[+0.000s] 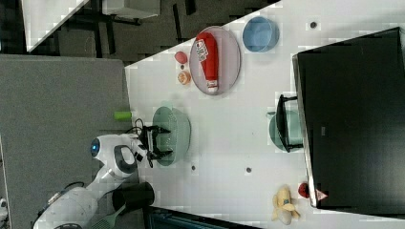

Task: Drag strainer right to left.

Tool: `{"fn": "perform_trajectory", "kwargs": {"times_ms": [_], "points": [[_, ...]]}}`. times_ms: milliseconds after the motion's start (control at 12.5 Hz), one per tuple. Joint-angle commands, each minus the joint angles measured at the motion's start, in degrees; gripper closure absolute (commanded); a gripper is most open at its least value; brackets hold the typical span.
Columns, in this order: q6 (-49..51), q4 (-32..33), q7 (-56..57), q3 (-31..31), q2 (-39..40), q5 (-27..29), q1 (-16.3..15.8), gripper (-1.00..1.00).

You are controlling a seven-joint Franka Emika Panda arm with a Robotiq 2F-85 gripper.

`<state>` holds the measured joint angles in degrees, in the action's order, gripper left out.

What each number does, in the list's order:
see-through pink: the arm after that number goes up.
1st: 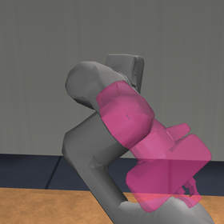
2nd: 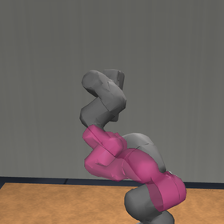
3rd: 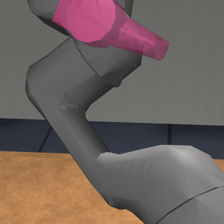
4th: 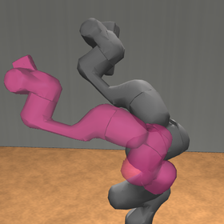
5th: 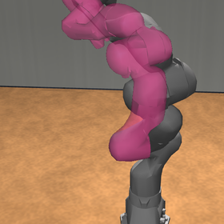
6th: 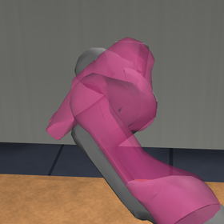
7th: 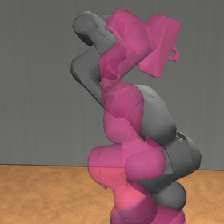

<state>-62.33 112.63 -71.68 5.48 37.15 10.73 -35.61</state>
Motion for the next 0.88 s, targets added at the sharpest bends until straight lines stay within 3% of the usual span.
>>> {"fn": "perform_trajectory", "kwargs": {"times_ms": [80,240,480,880], "points": [[-0.3,-2.4,-2.9,-0.2,0.6,1.3,-2.4,-1.0],[0.4,-2.1,0.8,-1.9,-1.6,-0.7,-2.6,-1.0],[9.7,-1.1,14.8,-6.7,-9.5,-3.5,-2.5,-1.0],[30.2,-1.4,38.9,-20.5,-28.3,-3.5,-1.0,-1.0]]}}
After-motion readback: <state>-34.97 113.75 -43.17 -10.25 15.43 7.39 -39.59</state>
